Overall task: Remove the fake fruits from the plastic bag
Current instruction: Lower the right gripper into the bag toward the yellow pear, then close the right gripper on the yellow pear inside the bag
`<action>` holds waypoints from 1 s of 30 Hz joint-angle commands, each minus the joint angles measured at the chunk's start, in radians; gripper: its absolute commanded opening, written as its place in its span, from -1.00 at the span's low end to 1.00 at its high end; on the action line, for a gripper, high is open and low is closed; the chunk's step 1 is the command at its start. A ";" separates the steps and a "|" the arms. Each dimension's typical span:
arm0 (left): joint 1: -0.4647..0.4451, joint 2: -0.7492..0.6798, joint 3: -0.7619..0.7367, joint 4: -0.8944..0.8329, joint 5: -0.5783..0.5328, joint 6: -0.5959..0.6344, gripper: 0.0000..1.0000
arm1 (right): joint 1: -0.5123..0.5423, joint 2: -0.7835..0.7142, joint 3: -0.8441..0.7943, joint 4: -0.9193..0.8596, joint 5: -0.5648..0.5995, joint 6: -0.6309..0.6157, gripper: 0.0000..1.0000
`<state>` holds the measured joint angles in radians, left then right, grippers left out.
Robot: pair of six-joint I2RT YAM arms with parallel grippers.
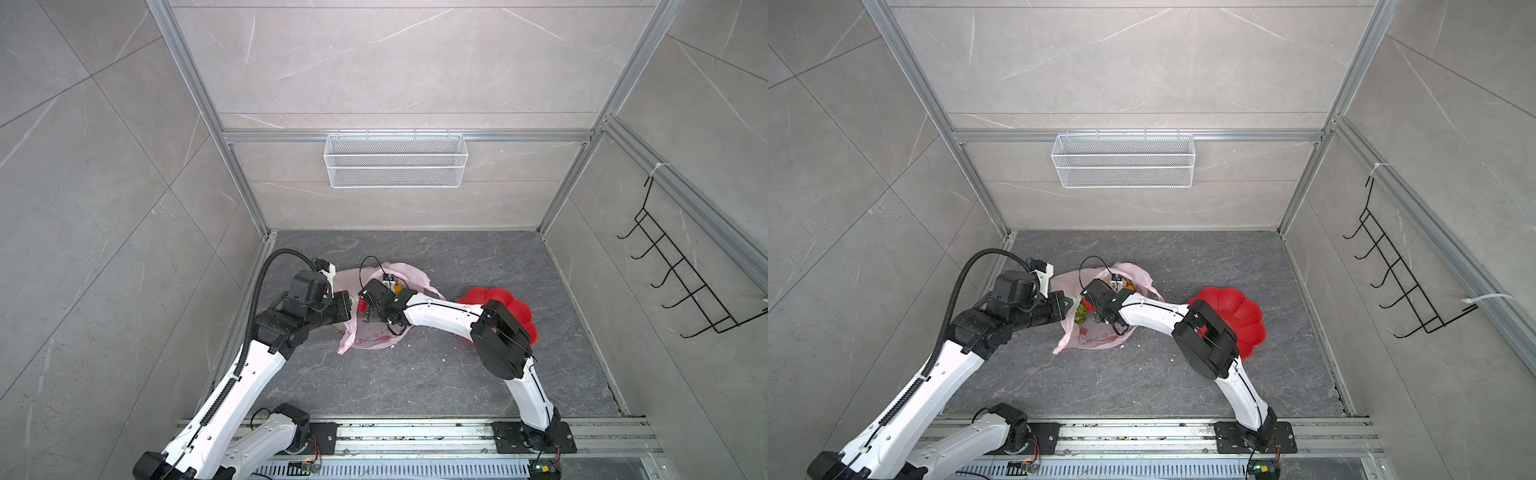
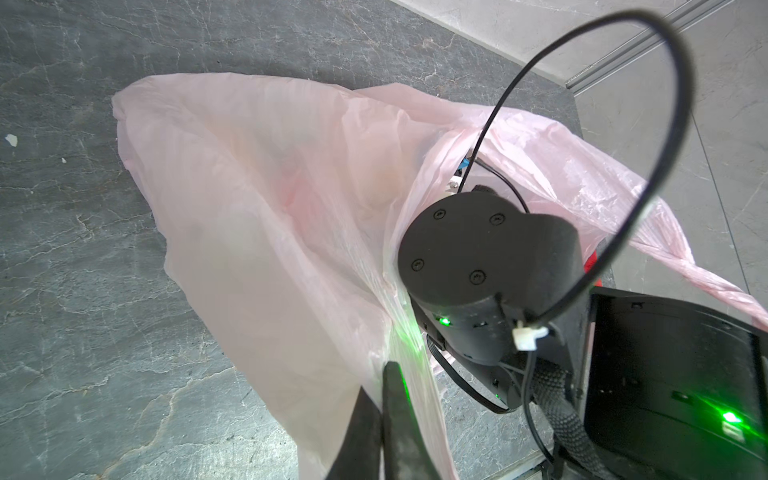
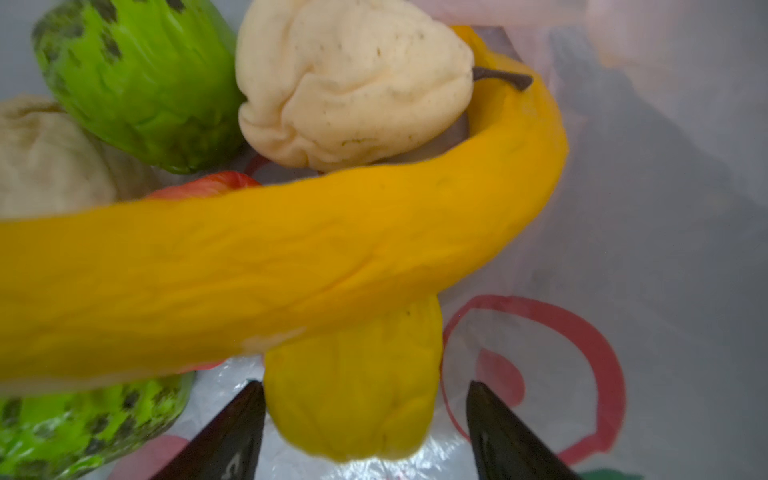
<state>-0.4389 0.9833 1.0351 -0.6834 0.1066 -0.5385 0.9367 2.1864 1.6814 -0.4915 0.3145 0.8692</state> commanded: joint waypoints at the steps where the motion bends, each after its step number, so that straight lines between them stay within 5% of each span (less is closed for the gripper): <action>1: -0.004 0.002 0.002 0.007 0.004 0.023 -1.00 | -0.010 0.023 0.019 0.013 -0.005 0.020 0.57; 30: -0.004 0.017 -0.005 0.018 0.015 0.021 -1.00 | -0.023 0.069 0.017 0.095 -0.029 0.022 0.43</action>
<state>-0.4389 1.0050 1.0351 -0.6807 0.1081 -0.5385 0.9184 2.2448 1.6821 -0.4019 0.2840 0.8726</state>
